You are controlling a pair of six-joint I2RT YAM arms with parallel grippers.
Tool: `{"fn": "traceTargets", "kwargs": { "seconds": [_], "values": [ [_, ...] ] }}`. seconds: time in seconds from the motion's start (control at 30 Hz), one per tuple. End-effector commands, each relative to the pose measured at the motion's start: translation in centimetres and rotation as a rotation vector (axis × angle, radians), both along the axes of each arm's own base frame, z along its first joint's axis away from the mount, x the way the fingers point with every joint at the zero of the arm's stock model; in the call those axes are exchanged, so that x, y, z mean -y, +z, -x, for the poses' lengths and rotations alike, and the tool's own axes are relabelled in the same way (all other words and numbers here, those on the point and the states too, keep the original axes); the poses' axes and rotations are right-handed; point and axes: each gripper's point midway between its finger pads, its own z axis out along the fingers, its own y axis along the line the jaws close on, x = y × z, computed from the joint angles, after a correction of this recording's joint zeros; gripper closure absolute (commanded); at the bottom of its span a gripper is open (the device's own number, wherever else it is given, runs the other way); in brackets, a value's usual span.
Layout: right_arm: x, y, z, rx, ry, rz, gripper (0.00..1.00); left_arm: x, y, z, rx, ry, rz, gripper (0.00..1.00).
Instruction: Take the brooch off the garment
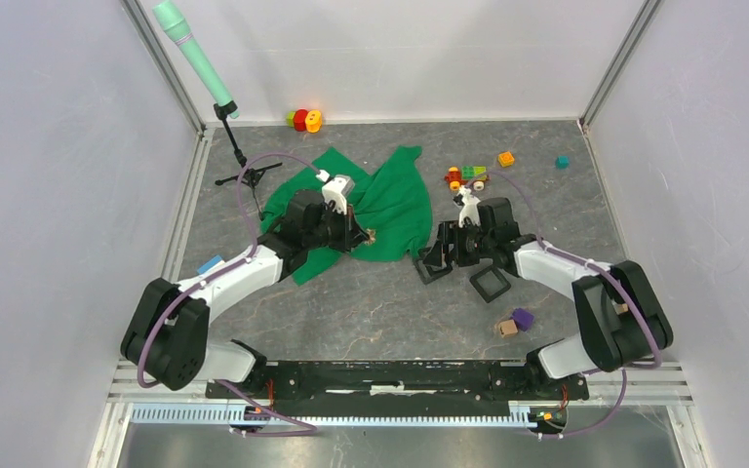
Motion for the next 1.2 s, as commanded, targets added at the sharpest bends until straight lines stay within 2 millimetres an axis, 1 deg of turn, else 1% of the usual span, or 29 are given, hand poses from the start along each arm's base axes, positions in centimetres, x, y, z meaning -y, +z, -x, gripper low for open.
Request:
{"fn": "traceTargets", "kwargs": {
  "seconds": [0.0,0.07,0.1,0.23,0.27,0.33,0.4,0.43,0.47,0.5,0.53,0.6,0.7,0.8,0.97,1.17],
  "values": [
    [0.5,3.4,-0.5,0.066,-0.045,-0.101,0.38,1.4,2.2,0.7,0.074,-0.079,0.064,0.98],
    [1.0,3.7,-0.2,0.066,-0.054,-0.117,0.39,1.7,2.3,1.4,0.081,-0.1,0.064,0.98],
    [0.9,3.9,0.1,0.062,-0.045,-0.128,0.39,1.9,2.4,1.7,0.092,-0.114,0.064,0.98],
    [-0.2,4.3,1.8,0.02,-0.008,-0.227,0.38,2.1,2.7,2.5,0.176,-0.121,0.024,0.98],
    [-0.6,4.4,2.2,0.006,-0.002,-0.261,0.38,2.0,2.9,2.4,0.21,-0.111,0.018,0.98],
    [-1.1,4.7,2.7,-0.024,0.006,-0.314,0.38,1.8,3.3,2.4,0.294,-0.1,0.006,0.98],
    [-1.7,5.0,3.0,-0.046,0.01,-0.375,0.38,1.4,3.2,2.4,0.391,-0.095,-0.017,0.98],
    [-1.9,5.1,3.2,-0.061,0.004,-0.405,0.39,1.5,3.7,2.5,0.454,-0.108,-0.008,0.98],
    [-2.2,5.3,3.3,-0.07,0.001,-0.431,0.39,1.6,3.5,3.0,0.51,-0.141,-0.011,0.98],
    [-2.4,5.4,3.3,-0.071,0.0,-0.454,0.4,1.8,3.9,3.4,0.583,-0.174,-0.005,0.98],
    [-2.6,5.5,3.3,-0.079,-0.002,-0.47,0.4,1.6,3.9,3.5,0.653,-0.192,-0.021,0.98],
    [-3.0,5.3,3.4,-0.09,0.002,-0.482,0.4,1.7,3.7,4.0,0.716,-0.235,-0.041,0.98],
    [-4.1,4.9,3.6,-0.117,0.023,-0.498,0.41,2.3,2.6,4.3,0.723,-0.313,-0.089,0.98],
    [-5.1,5.0,3.6,-0.143,0.037,-0.552,0.42,3.0,2.0,4.8,0.729,-0.382,-0.099,0.96],
    [-5.9,5.0,3.1,-0.151,0.036,-0.574,0.42,3.0,1.3,4.5,0.744,-0.393,-0.138,0.94],
    [-7.0,4.4,3.2,-0.193,0.046,-0.613,0.43,4.0,0.5,4.2,0.733,-0.422,-0.136,0.96]
  ]
}}
